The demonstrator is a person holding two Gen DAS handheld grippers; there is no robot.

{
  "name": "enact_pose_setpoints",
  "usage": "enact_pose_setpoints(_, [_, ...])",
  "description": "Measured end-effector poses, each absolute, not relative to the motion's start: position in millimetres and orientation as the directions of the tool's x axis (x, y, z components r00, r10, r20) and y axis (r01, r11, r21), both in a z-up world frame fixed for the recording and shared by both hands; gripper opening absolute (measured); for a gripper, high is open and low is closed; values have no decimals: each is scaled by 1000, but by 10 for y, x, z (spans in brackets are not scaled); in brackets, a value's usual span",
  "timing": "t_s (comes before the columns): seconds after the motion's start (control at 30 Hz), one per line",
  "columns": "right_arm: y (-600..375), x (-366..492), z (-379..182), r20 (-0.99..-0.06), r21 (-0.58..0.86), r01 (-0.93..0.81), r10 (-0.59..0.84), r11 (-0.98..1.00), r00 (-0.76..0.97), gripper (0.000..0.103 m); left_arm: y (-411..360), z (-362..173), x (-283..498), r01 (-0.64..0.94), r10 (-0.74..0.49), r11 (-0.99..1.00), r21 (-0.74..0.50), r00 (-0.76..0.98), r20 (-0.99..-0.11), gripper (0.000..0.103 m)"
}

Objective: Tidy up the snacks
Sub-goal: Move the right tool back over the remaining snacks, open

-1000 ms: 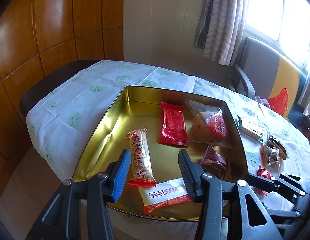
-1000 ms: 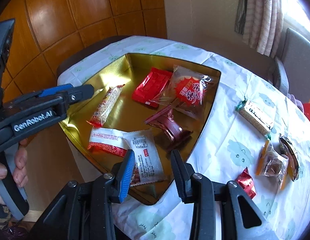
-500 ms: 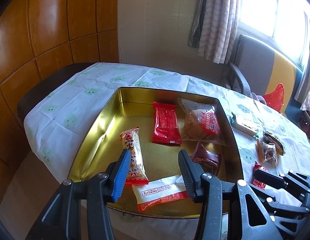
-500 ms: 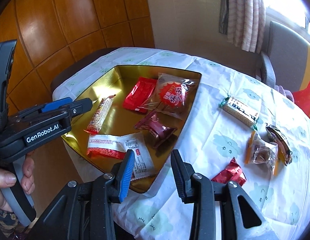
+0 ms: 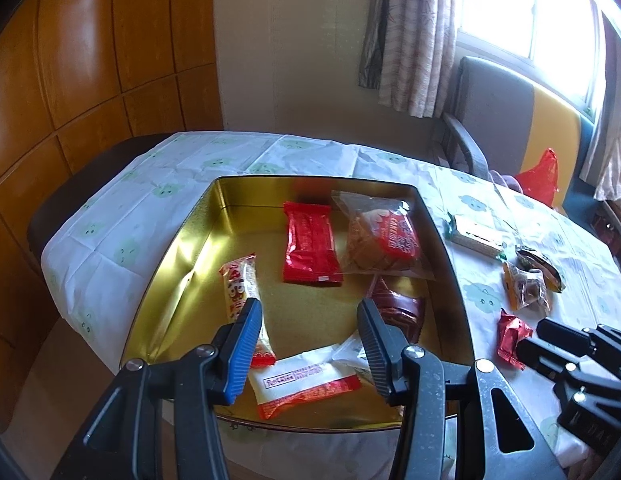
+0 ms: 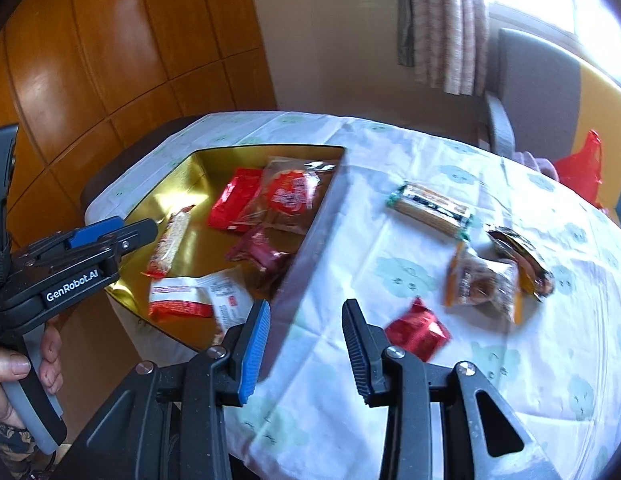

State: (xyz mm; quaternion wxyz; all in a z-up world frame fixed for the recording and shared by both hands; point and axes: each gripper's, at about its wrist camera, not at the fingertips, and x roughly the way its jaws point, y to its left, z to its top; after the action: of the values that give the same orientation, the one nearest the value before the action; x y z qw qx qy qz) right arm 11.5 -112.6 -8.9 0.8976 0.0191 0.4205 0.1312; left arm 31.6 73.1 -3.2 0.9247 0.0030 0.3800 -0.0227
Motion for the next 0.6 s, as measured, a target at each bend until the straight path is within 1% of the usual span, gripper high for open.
enact_pose_setpoints(0.6, [-2304,-192,-434,-807,149,100,62,984,587,38,187,26,264,186,-100,982,44,696,-711,50])
